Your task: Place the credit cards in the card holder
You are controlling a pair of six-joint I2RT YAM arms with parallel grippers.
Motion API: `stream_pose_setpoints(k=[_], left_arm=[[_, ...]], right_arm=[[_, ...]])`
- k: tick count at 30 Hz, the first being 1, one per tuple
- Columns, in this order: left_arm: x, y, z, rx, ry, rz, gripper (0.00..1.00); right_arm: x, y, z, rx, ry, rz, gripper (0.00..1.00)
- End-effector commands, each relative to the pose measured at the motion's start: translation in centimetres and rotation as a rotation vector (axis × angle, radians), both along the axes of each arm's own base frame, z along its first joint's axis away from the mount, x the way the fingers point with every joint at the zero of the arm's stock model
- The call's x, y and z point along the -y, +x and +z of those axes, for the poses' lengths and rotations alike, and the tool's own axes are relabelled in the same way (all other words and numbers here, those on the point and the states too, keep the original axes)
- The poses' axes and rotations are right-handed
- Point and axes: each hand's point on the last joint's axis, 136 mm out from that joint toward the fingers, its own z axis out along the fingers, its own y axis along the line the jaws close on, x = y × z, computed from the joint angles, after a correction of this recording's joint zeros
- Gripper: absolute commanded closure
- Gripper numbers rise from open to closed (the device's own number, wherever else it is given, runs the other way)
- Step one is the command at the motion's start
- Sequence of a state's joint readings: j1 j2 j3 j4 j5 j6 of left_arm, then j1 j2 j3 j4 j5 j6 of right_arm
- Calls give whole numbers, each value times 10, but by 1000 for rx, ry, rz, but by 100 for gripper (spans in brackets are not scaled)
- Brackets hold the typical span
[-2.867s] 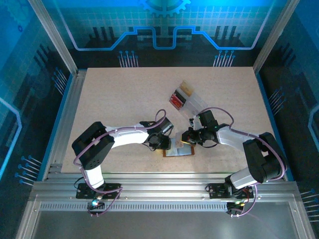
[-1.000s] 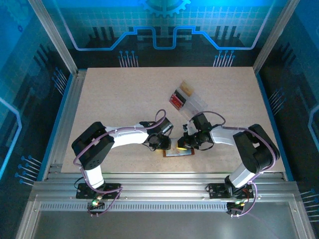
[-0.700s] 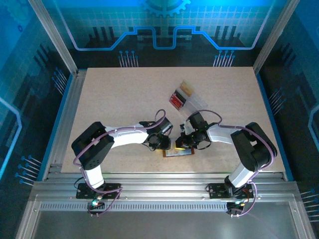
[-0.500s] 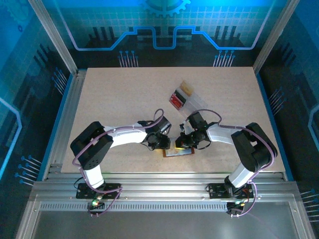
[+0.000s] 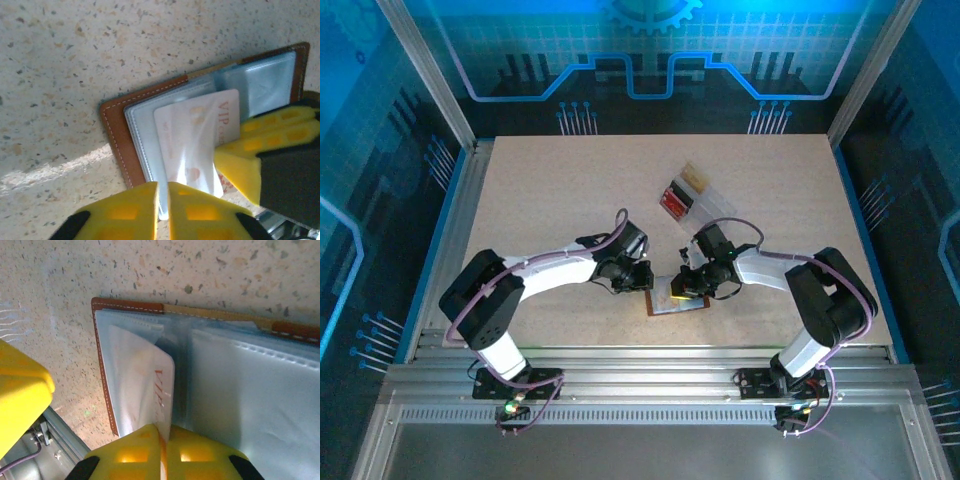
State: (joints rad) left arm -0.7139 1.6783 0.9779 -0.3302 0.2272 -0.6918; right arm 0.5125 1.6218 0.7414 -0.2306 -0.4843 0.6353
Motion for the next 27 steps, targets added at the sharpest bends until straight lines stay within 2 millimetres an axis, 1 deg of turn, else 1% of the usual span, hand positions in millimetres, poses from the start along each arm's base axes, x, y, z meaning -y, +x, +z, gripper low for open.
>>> stream_pose_setpoints(k=[1, 4, 9, 14, 21, 23, 27], left_arm=[[5, -5, -13, -52, -28, -5, 95], [6, -5, -23, -68, -25, -5, 99], [2, -8, -38, -87, 1, -1, 99], [-2, -10, -48, -97, 24, -1, 99], [-2, -12, -52, -101, 19, -3, 99], [-2, -11, -52, -98, 21, -4, 99], [-4, -11, -52, -93, 28, -3, 99]], right_arm=[[23, -11, -16, -31, -158, -19, 91], [23, -9, -12, -23, -164, -13, 91], [19, -6, -8, -10, -174, 1, 91], [12, -4, -11, -15, -180, 19, 91], [-3, -2, -12, -3, -183, 59, 90], [-3, -1, -11, 2, -189, 57, 89], [2, -1, -4, 18, -206, 54, 81]])
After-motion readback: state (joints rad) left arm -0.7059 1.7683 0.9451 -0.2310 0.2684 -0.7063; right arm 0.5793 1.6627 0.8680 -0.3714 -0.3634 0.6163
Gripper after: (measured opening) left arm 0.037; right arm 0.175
